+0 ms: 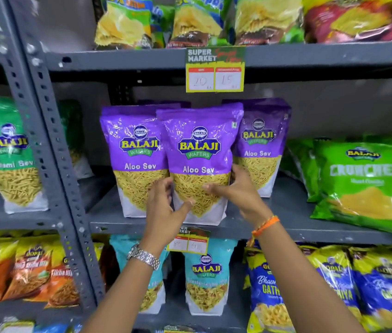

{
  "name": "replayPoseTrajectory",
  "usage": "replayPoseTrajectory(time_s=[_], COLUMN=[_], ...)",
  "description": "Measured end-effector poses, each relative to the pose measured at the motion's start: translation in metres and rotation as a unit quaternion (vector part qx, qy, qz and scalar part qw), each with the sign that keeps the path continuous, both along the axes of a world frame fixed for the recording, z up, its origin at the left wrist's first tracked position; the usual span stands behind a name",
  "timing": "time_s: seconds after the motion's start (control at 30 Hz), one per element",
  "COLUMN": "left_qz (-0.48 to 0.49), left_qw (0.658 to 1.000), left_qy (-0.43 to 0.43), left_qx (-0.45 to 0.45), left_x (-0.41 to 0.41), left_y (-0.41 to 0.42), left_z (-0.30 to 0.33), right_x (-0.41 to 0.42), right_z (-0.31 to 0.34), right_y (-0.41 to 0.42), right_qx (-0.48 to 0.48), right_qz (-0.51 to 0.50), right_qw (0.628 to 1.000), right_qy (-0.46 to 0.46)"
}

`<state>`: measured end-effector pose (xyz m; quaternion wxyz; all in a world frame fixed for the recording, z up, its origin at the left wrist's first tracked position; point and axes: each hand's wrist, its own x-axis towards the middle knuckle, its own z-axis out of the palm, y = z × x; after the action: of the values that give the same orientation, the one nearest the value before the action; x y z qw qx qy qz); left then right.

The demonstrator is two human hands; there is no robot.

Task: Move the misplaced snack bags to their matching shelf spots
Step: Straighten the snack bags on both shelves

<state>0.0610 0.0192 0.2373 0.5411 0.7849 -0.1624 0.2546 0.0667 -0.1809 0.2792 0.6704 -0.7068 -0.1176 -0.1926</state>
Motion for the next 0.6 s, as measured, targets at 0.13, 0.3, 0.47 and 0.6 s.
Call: replayPoseTrajectory(time_s=[0.13, 0.3, 0.47, 0.6], left_qz=[0.01, 0.012, -0.032, -0.111], left_qw=[1.0, 0.999, 0.999, 0.992], left_qy=[-0.002, -0.032, 0.004, 0.053], left_qx=[0.011, 0.042, 0.041, 0.035], left_x=[0.004, 0.001, 0.01, 0.01], left_y=[-0.005, -0.024, -0.054, -0.081], left_z=[-0.002, 0.008, 0.022, 0.029], right_x=[0.001, -0.006, -0.021, -0.03], right_z=[0.001, 0.005, 0.014, 0.015], right_y=[0.004, -0.013, -0.056, -0.089], right_qx=[0.018, 0.052, 0.061, 0.053], right_qz=[-0.016, -0.033, -0.024, -0.032], right_qw=[1.0, 0.998, 0.998, 0.998], right_qy=[-0.012, -0.007, -0.016, -0.022])
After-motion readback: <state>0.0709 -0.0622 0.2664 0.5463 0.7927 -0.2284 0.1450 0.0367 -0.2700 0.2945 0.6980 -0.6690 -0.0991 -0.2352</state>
